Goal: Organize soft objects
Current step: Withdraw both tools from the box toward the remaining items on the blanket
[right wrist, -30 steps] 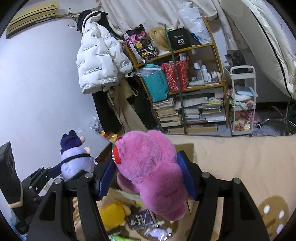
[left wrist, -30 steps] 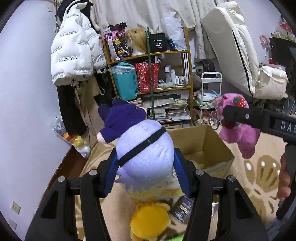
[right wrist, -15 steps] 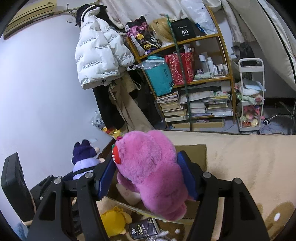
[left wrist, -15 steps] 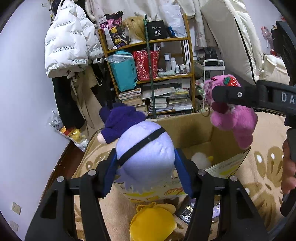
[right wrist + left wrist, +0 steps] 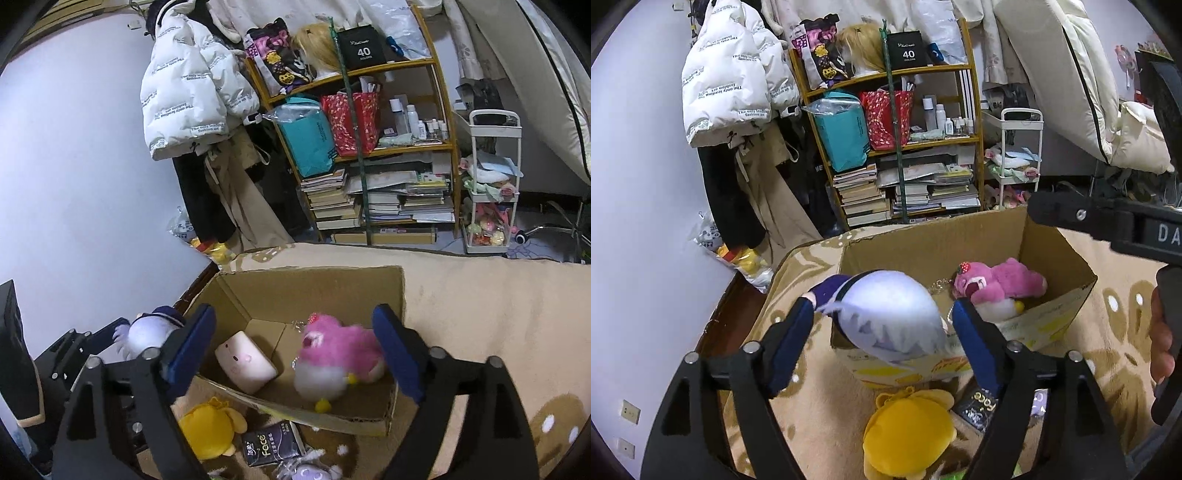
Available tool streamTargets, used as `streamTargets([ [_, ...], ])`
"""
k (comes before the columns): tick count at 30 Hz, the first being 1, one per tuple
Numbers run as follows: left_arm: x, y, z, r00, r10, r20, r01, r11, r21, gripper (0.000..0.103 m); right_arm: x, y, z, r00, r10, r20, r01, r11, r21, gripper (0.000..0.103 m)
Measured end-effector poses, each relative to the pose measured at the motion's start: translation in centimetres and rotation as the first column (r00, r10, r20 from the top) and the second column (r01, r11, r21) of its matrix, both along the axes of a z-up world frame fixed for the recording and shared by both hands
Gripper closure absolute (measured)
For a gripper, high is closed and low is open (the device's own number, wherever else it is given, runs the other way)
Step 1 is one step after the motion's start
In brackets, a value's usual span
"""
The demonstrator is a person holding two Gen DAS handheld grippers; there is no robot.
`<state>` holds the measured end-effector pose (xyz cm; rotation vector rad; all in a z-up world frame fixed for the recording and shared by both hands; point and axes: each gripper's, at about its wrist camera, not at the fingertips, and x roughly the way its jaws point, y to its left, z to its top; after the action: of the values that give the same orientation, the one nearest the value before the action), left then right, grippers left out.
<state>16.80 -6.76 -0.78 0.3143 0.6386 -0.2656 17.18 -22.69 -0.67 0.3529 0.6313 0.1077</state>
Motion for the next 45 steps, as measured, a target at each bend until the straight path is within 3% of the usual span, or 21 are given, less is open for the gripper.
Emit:
streamTargets([
  [9,-1.7,1.4,0.9,1.000,0.021,0.020,-0.022,0.999,0.042,0.015,-2.6,1.1,1.6,0.998,-0.049,-0.026,0.047,0.997,-0.061,0.000],
  [14,-2.4,2.9,1.7,0.999,0.030,-0.022,-0.030,0.999,0.012,0.009,-4.4,2.1,1.8,0.997,-0.059,-0.058,0.055,0.997,-0.061,0.000],
  [20,-3.3,4.3,1.5,0.997,0.045,-0.067,-0.044,0.999,0.023,0.009,-6.0,3.4,1.2,0.992,-0.060,-0.112,0.053,0.996,-0.065,0.000],
  [33,-2.9,9.3,-1.7,0.971,0.114,-0.212,-0.114,0.993,0.012,0.009,-7.1,7.1,-2.9,0.969,0.005,-0.246,-0.033,0.994,-0.107,0.000],
  [45,-1.7,8.7,-5.5,0.935,0.032,-0.352,-0.035,0.999,-0.001,0.009,-6.4,11.1,-7.5,0.914,0.094,-0.395,-0.164,0.975,-0.147,0.000],
])
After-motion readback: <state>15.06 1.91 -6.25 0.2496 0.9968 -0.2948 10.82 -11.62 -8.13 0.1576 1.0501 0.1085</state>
